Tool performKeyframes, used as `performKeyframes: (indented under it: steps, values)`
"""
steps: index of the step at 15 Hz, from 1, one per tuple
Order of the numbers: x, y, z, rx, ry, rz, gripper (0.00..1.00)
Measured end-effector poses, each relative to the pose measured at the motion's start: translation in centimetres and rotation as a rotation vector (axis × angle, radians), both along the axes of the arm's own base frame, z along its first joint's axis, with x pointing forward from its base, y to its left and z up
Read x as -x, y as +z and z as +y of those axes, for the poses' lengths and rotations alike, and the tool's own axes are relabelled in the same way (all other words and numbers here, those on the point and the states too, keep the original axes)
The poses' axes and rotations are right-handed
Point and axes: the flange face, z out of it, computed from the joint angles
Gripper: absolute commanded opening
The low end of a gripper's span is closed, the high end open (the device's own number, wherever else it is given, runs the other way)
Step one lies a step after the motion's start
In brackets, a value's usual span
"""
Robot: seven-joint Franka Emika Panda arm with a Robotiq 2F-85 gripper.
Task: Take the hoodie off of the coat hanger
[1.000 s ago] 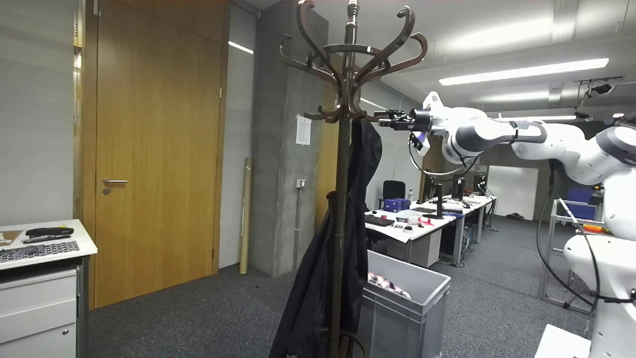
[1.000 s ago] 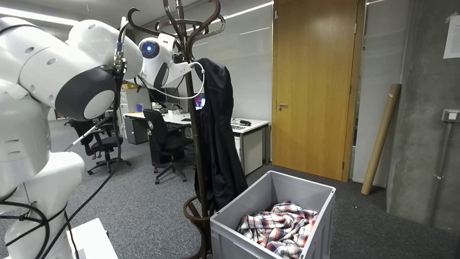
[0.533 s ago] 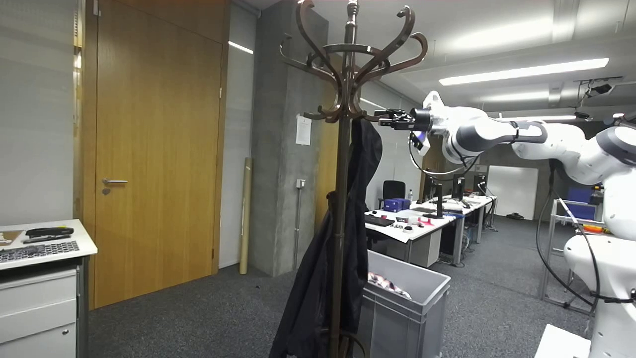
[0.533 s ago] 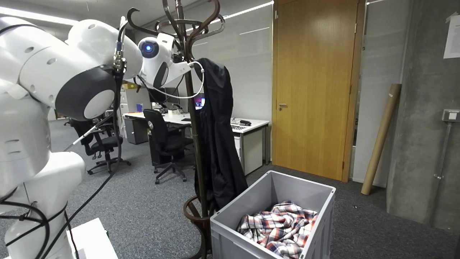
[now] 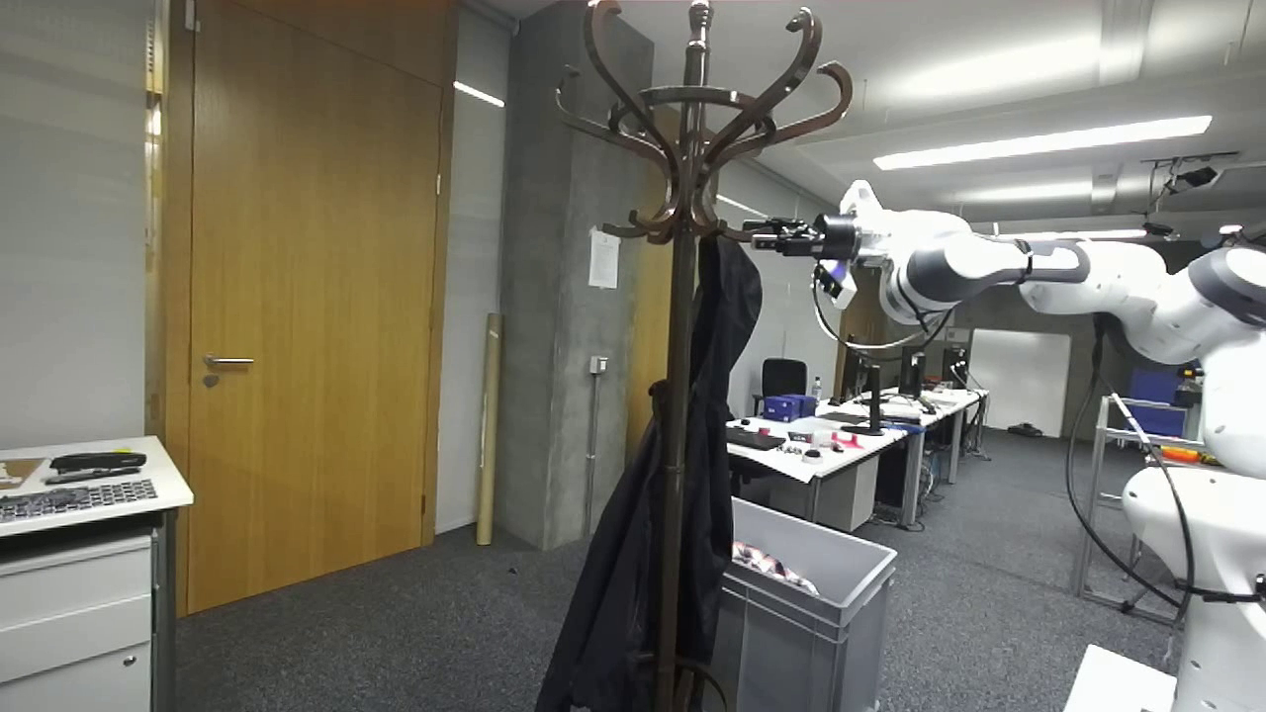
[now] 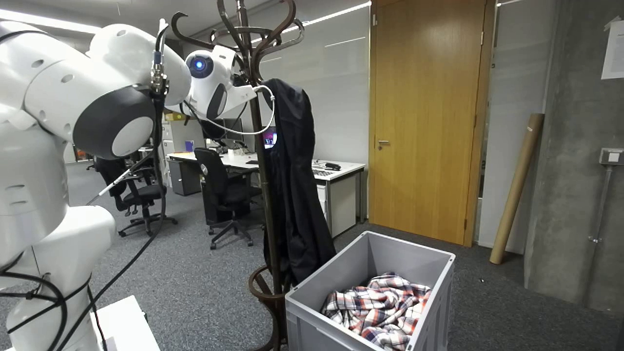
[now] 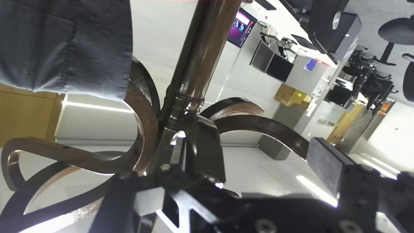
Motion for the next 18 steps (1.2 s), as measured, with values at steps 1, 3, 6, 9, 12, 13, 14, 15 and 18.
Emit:
performKeyframes:
  steps: [1, 3, 6, 9, 12, 13, 14, 15, 18]
  values:
    - [0.0, 0.0, 0.1, -0.001, -0.001, 0.003, 1.0]
    - [0.0, 0.0, 0.2, -0.003, -0.001, 0.008, 1.0]
    - [0.0, -0.2, 0.6, -0.007, 0.006, 0.016, 1.0]
    - [0.1, -0.4, 1.4, -0.008, 0.021, 0.022, 1.0]
    - [0.4, -0.5, 2.6, -0.007, 0.047, 0.024, 1.0]
    - [0.5, -0.5, 3.0, -0.006, 0.056, 0.025, 1.0]
    - [0.6, -0.6, 3.4, -0.006, 0.064, 0.025, 1.0]
    - [0.7, -0.6, 3.8, -0.005, 0.071, 0.026, 1.0]
    - [0.9, -0.9, 4.8, -0.001, 0.091, 0.034, 1.0]
